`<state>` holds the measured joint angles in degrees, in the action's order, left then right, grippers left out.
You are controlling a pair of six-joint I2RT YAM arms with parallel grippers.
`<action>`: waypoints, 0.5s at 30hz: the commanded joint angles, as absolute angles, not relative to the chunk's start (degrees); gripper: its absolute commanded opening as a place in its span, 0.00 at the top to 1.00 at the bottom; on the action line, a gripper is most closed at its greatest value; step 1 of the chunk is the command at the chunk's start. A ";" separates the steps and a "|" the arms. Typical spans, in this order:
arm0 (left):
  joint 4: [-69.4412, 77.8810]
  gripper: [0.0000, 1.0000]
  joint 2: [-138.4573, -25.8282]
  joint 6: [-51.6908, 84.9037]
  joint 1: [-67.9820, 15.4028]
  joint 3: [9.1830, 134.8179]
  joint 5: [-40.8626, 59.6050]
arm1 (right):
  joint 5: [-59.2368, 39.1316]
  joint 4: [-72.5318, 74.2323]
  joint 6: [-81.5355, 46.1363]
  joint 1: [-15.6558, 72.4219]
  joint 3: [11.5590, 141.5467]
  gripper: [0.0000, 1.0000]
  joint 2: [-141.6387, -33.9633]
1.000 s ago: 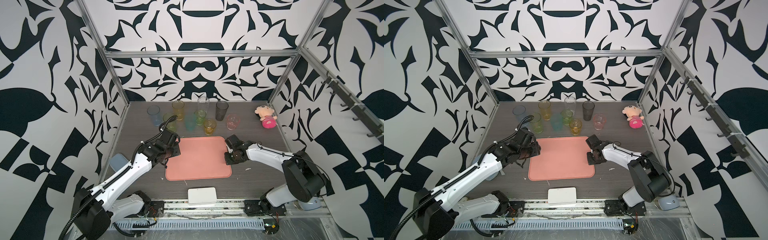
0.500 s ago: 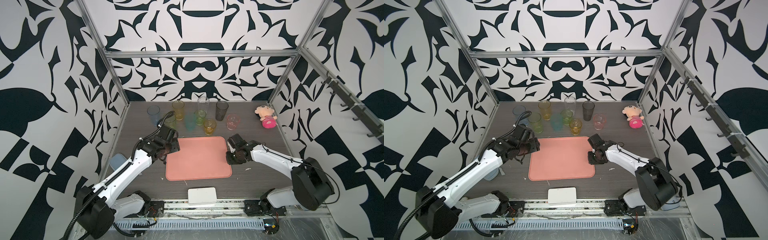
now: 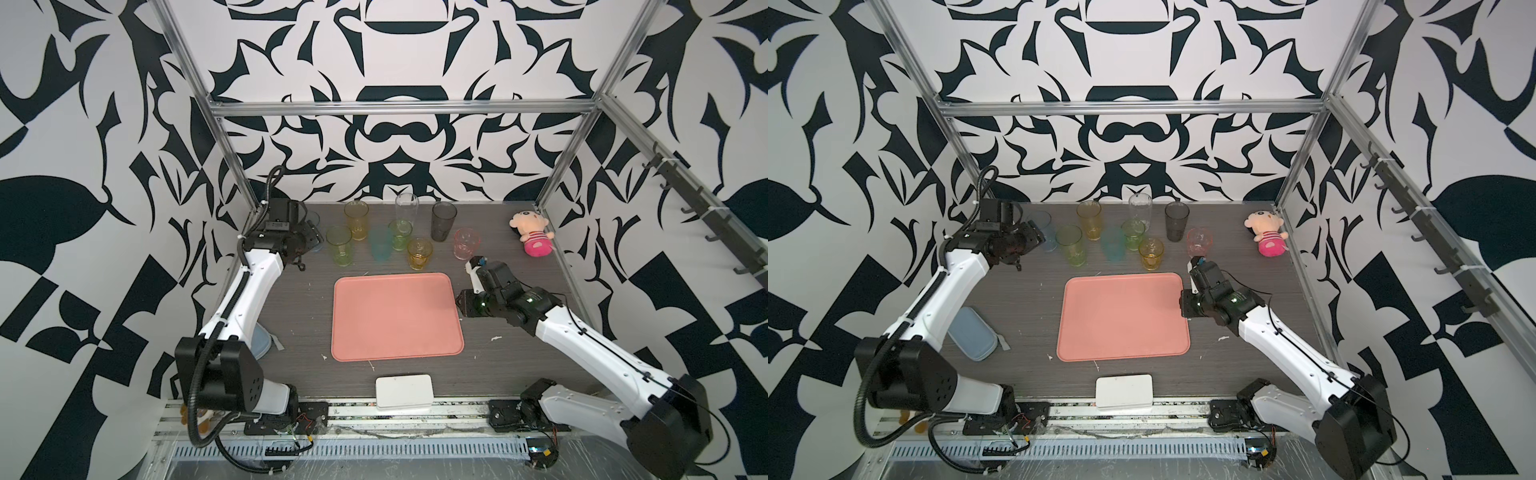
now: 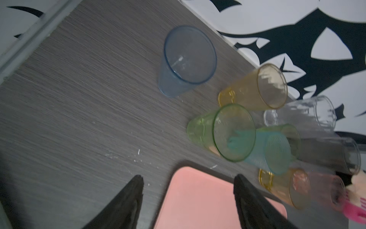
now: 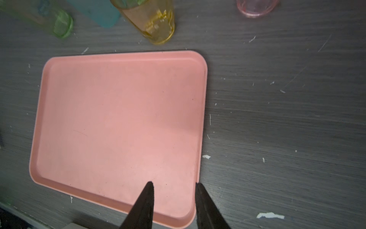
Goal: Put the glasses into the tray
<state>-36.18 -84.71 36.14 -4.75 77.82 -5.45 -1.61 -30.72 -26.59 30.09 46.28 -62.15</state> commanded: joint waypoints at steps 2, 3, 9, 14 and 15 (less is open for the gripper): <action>-36.24 0.26 -89.95 36.61 -1.45 83.96 -2.46 | 0.81 -23.35 -24.79 29.98 43.92 0.62 -61.00; -36.44 0.27 -91.42 36.71 -0.90 85.46 -2.46 | 1.47 -21.76 -24.28 30.01 43.37 0.62 -61.00; -38.79 0.28 -99.21 36.09 0.77 93.58 -4.54 | 5.62 -10.08 -19.92 30.04 41.07 0.61 -64.68; -41.37 0.29 -105.14 35.07 0.83 99.69 -5.67 | 4.20 -3.27 -19.50 30.02 42.47 0.61 -69.55; -41.73 0.29 -106.25 34.92 0.83 100.53 -5.78 | 3.81 -2.45 -19.36 30.00 42.67 0.60 -70.43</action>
